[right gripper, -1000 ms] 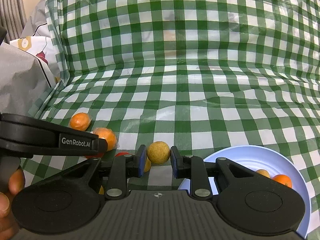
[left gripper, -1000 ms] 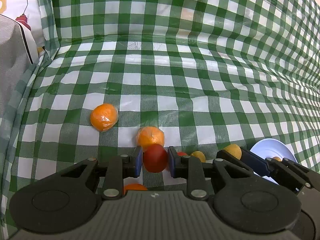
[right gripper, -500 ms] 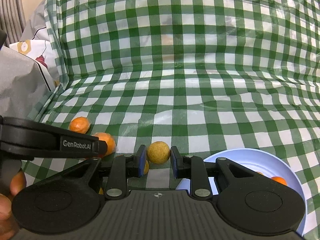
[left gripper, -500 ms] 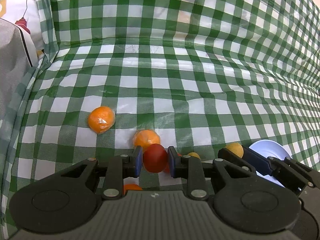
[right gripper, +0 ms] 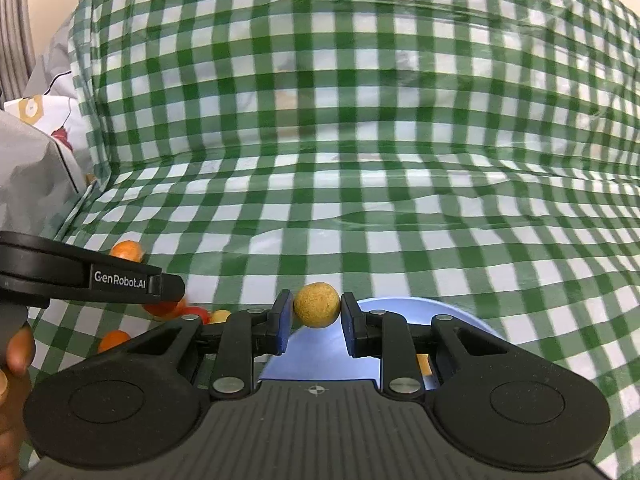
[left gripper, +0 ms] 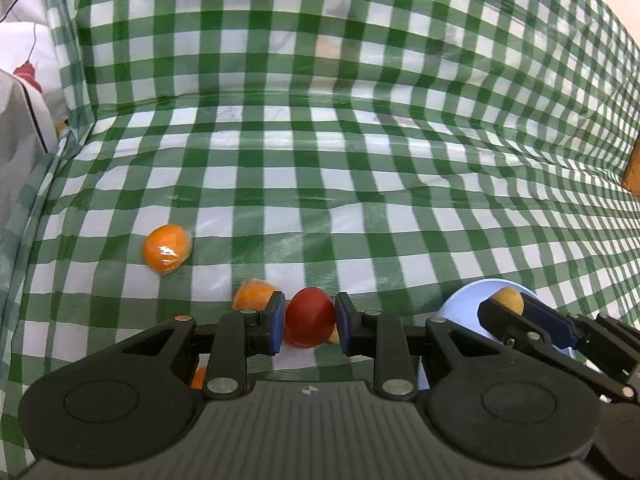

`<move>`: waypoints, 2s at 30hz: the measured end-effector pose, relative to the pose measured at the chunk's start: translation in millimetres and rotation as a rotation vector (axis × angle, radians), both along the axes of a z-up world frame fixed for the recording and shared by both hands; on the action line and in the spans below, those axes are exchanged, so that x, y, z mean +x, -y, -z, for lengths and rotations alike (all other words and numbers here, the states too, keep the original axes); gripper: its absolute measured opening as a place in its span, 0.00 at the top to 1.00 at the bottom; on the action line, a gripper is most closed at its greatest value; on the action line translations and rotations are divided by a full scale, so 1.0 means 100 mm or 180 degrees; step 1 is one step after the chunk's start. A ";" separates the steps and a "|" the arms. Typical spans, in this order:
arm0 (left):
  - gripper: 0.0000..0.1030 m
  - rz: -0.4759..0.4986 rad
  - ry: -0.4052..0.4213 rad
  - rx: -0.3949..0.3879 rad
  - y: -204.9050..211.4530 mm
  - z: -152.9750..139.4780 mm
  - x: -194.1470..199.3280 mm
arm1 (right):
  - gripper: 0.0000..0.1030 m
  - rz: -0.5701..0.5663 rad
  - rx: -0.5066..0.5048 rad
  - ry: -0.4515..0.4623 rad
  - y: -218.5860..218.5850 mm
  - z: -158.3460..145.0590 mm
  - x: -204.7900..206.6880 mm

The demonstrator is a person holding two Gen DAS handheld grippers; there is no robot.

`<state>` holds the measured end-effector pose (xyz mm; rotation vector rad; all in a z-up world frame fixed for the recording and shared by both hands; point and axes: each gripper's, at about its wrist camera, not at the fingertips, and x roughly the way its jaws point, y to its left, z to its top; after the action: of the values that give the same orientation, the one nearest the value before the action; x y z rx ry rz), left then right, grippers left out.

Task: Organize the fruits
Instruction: 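Carry the red tomato and yellow fruit over the blue plate with both tools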

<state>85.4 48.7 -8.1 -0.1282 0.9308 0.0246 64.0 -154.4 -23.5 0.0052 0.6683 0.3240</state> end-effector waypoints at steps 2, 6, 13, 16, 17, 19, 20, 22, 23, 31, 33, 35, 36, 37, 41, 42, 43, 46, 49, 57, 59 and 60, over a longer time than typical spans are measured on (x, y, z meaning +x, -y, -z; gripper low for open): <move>0.72 0.0029 0.0026 0.0003 0.05 -0.02 -0.01 | 0.74 0.0022 -0.0006 0.0024 0.06 -0.03 -0.02; 0.72 0.0098 0.0062 0.0019 0.16 -0.04 -0.02 | 0.74 0.0072 -0.0012 0.0050 0.16 -0.08 -0.03; 0.72 0.0191 0.0094 0.0042 0.26 -0.05 -0.03 | 0.74 0.0279 -0.0040 0.0037 0.43 -0.11 0.00; 0.72 0.0216 0.0101 0.0042 0.27 -0.05 -0.03 | 0.74 0.0424 -0.0074 0.0000 0.55 -0.11 0.02; 0.72 0.0236 0.0101 0.0042 0.28 -0.04 -0.04 | 0.74 0.0487 -0.0076 -0.0012 0.61 -0.11 0.03; 0.72 0.0314 0.0099 0.0023 0.31 -0.04 -0.05 | 0.74 0.0610 -0.0060 -0.0039 0.72 -0.11 0.05; 0.72 0.0365 0.0100 0.0007 0.33 -0.03 -0.06 | 0.74 0.0676 -0.0040 -0.0053 0.78 -0.11 0.06; 0.72 0.0493 0.0107 -0.0020 0.40 -0.03 -0.08 | 0.74 0.0768 -0.0018 -0.0095 0.84 -0.10 0.08; 0.72 0.0554 0.0110 -0.0030 0.45 -0.02 -0.10 | 0.74 0.0794 -0.0006 -0.0114 0.88 -0.09 0.09; 0.72 0.0931 0.0134 -0.0053 0.76 0.01 -0.22 | 0.74 0.0802 -0.0016 -0.0156 1.02 -0.05 0.10; 0.72 0.0956 0.0132 -0.0023 0.81 0.03 -0.22 | 0.74 0.0789 -0.0016 -0.0161 1.03 -0.04 0.08; 0.72 0.0978 0.0122 -0.0014 0.85 0.05 -0.23 | 0.74 0.0785 -0.0026 -0.0174 1.02 -0.04 0.07; 0.72 0.0986 0.0117 -0.0009 0.87 0.05 -0.21 | 0.74 0.0792 -0.0029 -0.0193 0.99 -0.03 0.06; 0.72 0.0995 0.0114 0.0000 0.89 0.06 -0.21 | 0.74 0.0760 -0.0032 -0.0219 0.99 -0.02 0.06; 0.72 0.1012 0.0115 -0.0002 0.94 0.07 -0.19 | 0.74 0.0556 -0.0112 -0.0352 0.91 0.05 0.05; 0.72 0.1013 0.0115 0.0001 0.94 0.07 -0.18 | 0.74 0.0515 -0.0136 -0.0373 0.89 0.06 0.04; 0.72 0.1015 0.0115 0.0002 0.95 0.07 -0.18 | 0.74 0.0477 -0.0154 -0.0400 0.87 0.08 0.03; 0.72 0.1029 0.0114 0.0012 0.97 0.08 -0.16 | 0.74 0.0440 -0.0170 -0.0448 0.87 0.12 0.03; 0.72 0.1043 0.0111 0.0017 0.99 0.09 -0.15 | 0.74 0.0433 -0.0169 -0.0458 0.88 0.12 0.02; 0.72 0.1045 0.0107 0.0018 1.00 0.11 -0.14 | 0.74 0.0426 -0.0173 -0.0471 0.89 0.13 0.05; 0.72 0.1043 0.0107 0.0019 1.00 0.11 -0.14 | 0.74 0.0429 -0.0172 -0.0472 0.89 0.13 0.05; 0.72 0.1041 0.0106 0.0019 1.00 0.11 -0.14 | 0.74 0.0432 -0.0173 -0.0473 0.89 0.13 0.05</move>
<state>71.4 -51.2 -18.9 0.0301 0.9091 -0.2768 68.7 -243.1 -36.7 0.0229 0.8197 0.1758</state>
